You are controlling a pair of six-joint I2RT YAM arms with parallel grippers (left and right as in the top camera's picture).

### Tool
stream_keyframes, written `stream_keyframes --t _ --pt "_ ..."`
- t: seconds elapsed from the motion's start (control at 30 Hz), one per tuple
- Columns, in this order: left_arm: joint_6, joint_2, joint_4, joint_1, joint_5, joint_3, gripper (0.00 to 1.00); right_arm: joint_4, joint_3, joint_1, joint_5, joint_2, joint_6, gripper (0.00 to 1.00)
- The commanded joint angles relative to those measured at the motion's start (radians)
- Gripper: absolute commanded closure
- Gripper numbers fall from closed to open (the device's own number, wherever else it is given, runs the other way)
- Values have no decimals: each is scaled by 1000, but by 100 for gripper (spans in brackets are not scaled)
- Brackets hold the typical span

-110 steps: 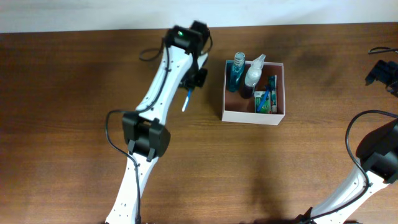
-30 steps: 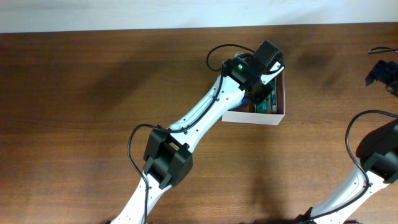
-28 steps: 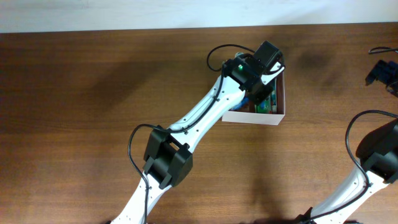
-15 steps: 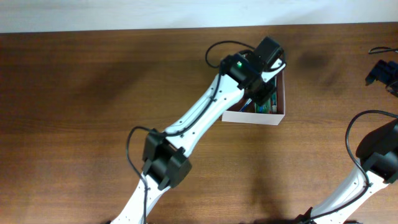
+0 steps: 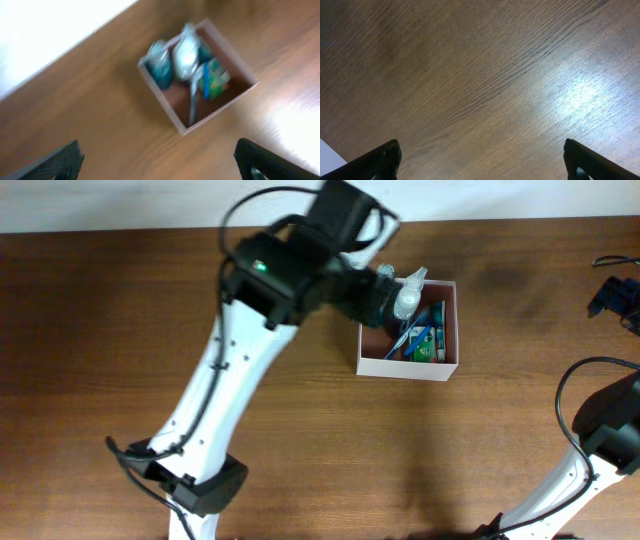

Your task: Pack container

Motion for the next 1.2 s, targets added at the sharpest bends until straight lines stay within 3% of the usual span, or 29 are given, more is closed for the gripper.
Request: stream_keyframes --t 0.0,0.37,0.8,1.03,1.17 --pt "1 8 -56 21 -9 -1 1 2 -7 -4 12 -10 8 1" --pt "2 8 -230 31 -29 -2 1 2 -7 -4 12 -10 8 1" --pt "18 8 -226 141 -46 -4 1 2 -7 -4 12 -10 8 1" --pt "200 -12 -44 153 -26 -31 0 2 -7 -4 12 -10 8 1" --pt "218 -57 143 166 17 -173 0 2 -7 -4 12 -10 8 1"
